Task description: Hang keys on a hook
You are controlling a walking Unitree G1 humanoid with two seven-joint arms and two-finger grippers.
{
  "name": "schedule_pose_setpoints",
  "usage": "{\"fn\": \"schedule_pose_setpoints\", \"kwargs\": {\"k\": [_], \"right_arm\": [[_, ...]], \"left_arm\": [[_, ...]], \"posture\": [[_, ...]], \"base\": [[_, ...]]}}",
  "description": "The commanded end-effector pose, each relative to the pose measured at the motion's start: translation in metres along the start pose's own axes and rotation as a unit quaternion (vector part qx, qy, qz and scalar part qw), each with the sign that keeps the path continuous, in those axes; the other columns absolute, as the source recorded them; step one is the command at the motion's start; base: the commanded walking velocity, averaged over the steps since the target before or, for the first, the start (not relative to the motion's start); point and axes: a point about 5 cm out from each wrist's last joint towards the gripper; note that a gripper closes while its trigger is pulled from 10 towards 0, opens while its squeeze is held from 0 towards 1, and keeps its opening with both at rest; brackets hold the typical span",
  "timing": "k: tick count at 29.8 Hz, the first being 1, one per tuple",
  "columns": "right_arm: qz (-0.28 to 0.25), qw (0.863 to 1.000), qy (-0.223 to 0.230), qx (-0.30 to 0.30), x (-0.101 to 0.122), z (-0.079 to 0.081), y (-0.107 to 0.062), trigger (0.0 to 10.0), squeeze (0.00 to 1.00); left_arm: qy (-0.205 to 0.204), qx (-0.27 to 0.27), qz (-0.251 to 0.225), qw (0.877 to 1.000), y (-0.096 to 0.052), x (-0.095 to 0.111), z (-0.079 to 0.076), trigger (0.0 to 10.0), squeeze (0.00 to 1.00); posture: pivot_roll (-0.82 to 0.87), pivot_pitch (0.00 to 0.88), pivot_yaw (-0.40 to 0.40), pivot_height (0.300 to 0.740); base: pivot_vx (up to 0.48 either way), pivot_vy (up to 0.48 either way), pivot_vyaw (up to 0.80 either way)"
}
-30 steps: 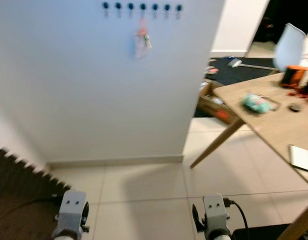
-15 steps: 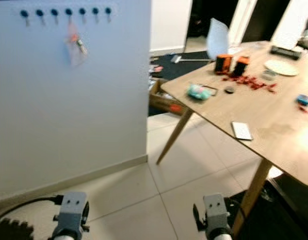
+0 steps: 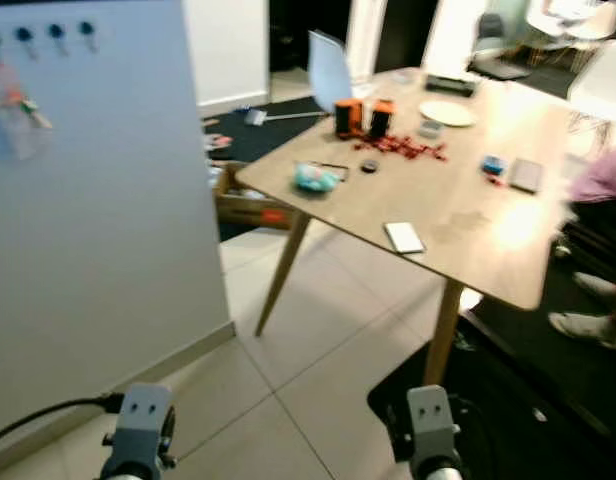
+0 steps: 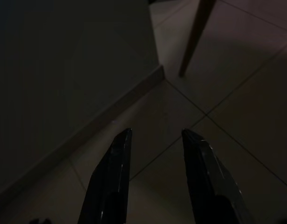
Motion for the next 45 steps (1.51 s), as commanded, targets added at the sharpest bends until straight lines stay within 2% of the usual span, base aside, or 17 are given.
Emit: {"fn": "schedule_pose_setpoints", "kwargs": {"k": [1, 22, 35, 41, 45], "right_arm": [[0.007, 1.0, -0.005, -0.003, -0.0047, -0.0035, -0.0032, 10.0, 0.0], [0.007, 1.0, -0.007, -0.003, -0.0045, -0.0033, -0.0031, 10.0, 0.0], [0.005, 1.0, -0.01, -0.002, -0.0037, -0.0031, -0.0024, 10.0, 0.0], [-0.002, 1.0, -0.009, 0.002, -0.0014, -0.002, -0.0011, 10.0, 0.0], [-0.004, 1.0, -0.009, 0.001, -0.0007, -0.0021, -0.0007, 10.0, 0.0]], "left_arm": [[0.01, -0.004, 0.016, 1.0, -0.0025, -0.007, -0.0005, 10.0, 0.0], [0.012, -0.003, 0.018, 1.0, -0.0042, -0.009, 0.0, 10.0, 0.0], [0.008, -0.007, 0.01, 1.0, -0.0041, -0.0078, -0.0011, 10.0, 0.0], [0.02, -0.008, -0.007, 1.0, -0.003, -0.0045, -0.0013, 10.0, 0.0], [0.023, -0.009, -0.011, 1.0, -0.0025, -0.0037, -0.0015, 10.0, 0.0]], "posture": [[0.13, 0.153, -0.035, 0.74], [0.13, 0.157, -0.035, 0.74], [0.13, 0.155, -0.035, 0.74], [0.13, 0.151, -0.036, 0.74], [0.13, 0.148, -0.037, 0.74]], "base": [[0.0, 0.0, -0.77], [0.0, 0.0, -0.77], [0.0, 0.0, 0.0], [0.0, 0.0, 0.0], [0.362, 0.0, 0.0]]}}
Point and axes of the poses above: a point about 5 cm out from each wrist's last joint towards the gripper, its own y axis pointing out of the wrist towards the gripper, its own x axis along the axis of the wrist's last joint, z = x × y, and after that the axes turned 5 degrees about -y, right-handed
